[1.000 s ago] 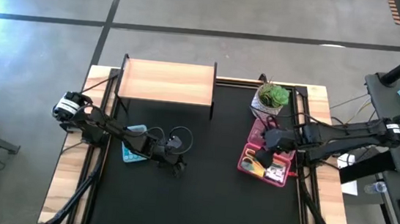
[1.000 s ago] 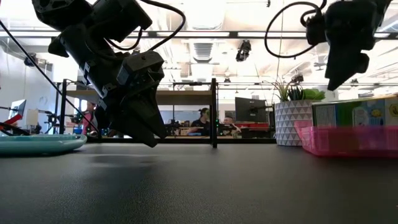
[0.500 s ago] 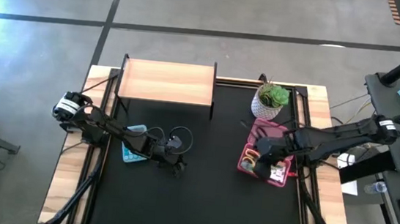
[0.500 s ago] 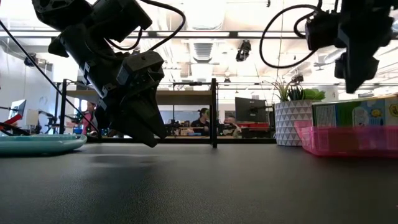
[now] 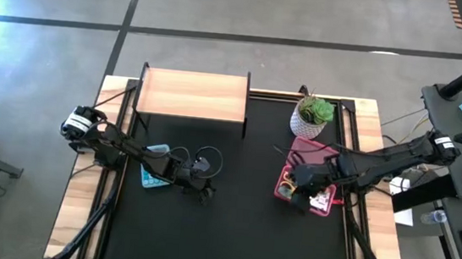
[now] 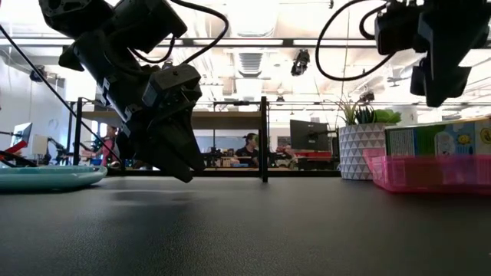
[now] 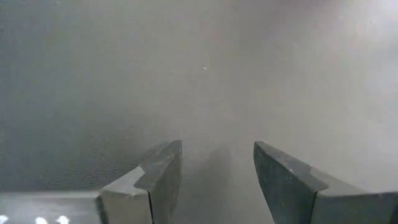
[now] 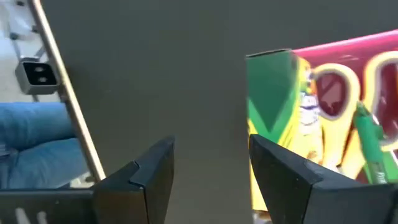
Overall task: Pack school essentials
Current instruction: Put the box of crayons into the pink supply box
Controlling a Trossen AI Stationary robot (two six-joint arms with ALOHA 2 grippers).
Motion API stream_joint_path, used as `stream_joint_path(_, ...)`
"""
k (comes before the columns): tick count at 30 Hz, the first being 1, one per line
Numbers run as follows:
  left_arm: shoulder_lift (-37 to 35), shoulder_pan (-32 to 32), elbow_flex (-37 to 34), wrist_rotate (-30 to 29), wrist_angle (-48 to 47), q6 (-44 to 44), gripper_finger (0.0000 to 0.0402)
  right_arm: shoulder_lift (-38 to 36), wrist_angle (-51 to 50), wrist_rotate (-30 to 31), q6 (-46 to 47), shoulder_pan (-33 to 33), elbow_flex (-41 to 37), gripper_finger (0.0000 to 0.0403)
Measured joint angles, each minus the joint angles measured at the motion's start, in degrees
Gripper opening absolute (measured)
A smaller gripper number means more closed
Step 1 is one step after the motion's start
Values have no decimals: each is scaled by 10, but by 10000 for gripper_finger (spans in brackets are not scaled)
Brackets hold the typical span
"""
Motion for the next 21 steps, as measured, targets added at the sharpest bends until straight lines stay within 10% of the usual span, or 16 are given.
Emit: stream_joint_path(21, 0, 0, -1, 0, 0, 0, 183, 83, 22, -52, -46, 6, 0, 194)
